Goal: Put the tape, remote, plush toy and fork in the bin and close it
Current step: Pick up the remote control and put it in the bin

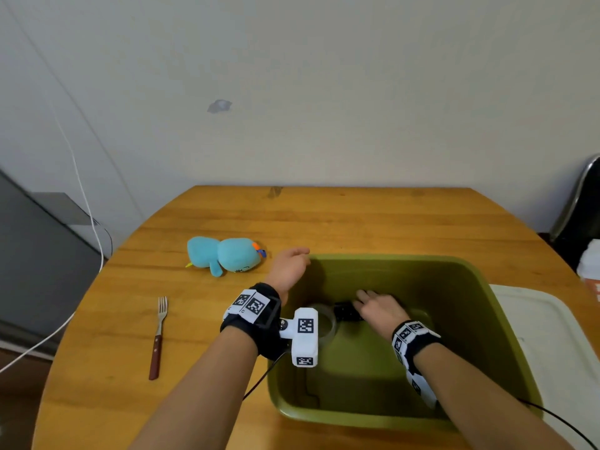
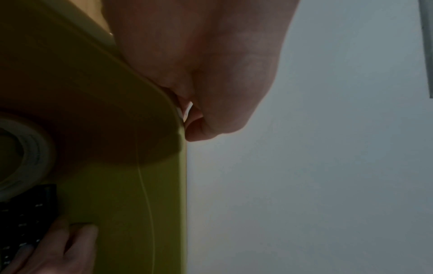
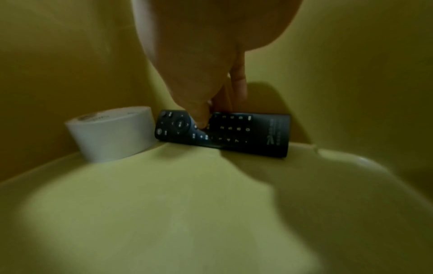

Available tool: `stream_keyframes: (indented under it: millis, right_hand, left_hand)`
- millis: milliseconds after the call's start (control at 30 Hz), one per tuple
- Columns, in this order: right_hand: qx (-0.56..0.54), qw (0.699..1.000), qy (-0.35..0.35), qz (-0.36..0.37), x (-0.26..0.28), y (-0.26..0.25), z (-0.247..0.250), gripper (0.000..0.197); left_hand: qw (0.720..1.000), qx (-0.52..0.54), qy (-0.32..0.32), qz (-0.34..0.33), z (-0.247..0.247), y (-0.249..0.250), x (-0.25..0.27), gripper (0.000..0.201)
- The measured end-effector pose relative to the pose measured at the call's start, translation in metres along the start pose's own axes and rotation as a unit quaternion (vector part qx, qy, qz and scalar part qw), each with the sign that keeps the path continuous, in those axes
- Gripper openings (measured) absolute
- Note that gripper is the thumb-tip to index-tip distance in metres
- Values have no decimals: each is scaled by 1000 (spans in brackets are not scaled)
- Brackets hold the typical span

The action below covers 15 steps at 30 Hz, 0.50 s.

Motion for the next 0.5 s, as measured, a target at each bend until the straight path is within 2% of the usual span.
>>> stream_keyframes:
  millis: [67,333,433,500]
  right_hand:
    - [16,1000,3,-1,1,-2,-2,50]
    - [-3,997,-68,-33,3,-1,2,47]
    - [-27,997,-56,-34,4,-1,9,39]
    - [-57,998,-13,-32,2,-4,19,23]
  left_hand:
    - [1000,0,-2,2,0,1,1,45]
    - [1000,10,-13,4,5,-5,-5,45]
    - [998,39,-42,17,10,-8,-12,42]
    - [993,86,-71,29,19,-14,-19,38]
Point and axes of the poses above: each hand's wrist, its own x-axis away from the middle knuckle, its own z-axis out of the back of the hand, y = z × x, the point moved 4 cm from there along -x, towards the middle knuckle, and after that the axes turned 8 degrees about -x, right-handed, at the moved point
